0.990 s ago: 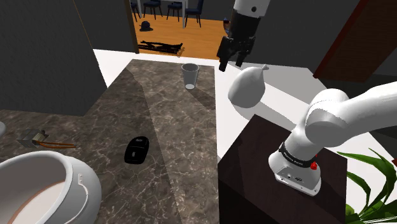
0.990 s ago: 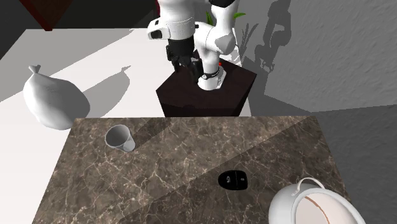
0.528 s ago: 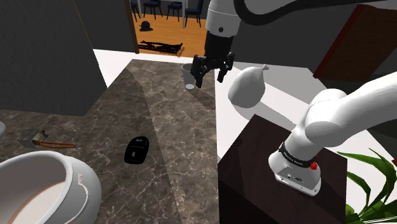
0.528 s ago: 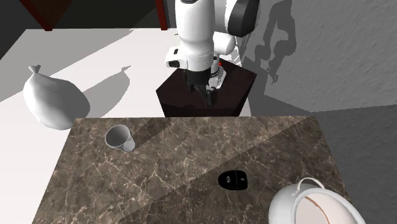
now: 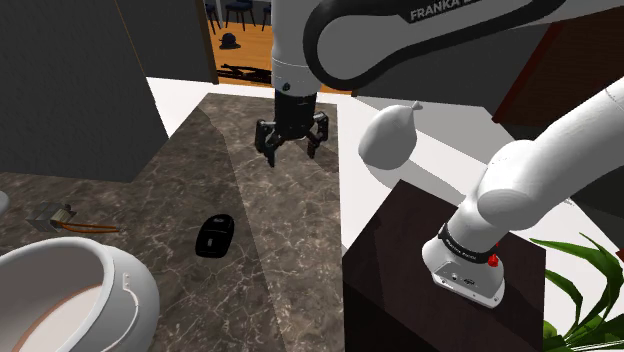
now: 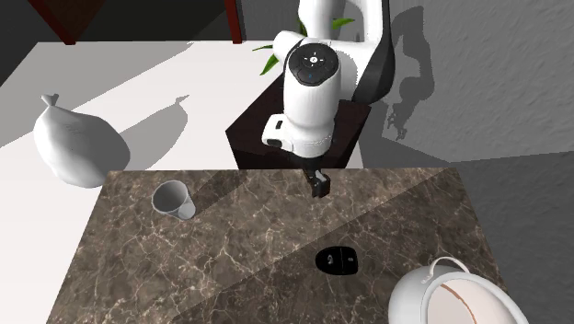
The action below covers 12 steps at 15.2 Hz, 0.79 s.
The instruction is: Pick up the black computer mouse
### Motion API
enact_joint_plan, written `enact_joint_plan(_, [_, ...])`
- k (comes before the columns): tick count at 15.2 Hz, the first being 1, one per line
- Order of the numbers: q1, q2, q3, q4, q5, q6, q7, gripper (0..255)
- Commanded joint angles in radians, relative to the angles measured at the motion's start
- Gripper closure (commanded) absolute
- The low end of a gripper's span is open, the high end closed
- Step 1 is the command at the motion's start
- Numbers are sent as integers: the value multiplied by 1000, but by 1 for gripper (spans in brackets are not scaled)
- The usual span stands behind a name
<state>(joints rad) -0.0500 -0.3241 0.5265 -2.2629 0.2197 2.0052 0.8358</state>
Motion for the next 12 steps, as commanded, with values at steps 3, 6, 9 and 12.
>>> enact_joint_plan(3, [-21, 177, 92, 93, -83, 60, 191, 0])
enact_joint_plan(6, [-20, 326, 136, 179, -182, 87, 341, 0])
enact_joint_plan(9, [13, 482, 145, 280, -292, 93, 489, 0])
enact_joint_plan(12, [74, 631, 122, 397, -387, 82, 615, 0])
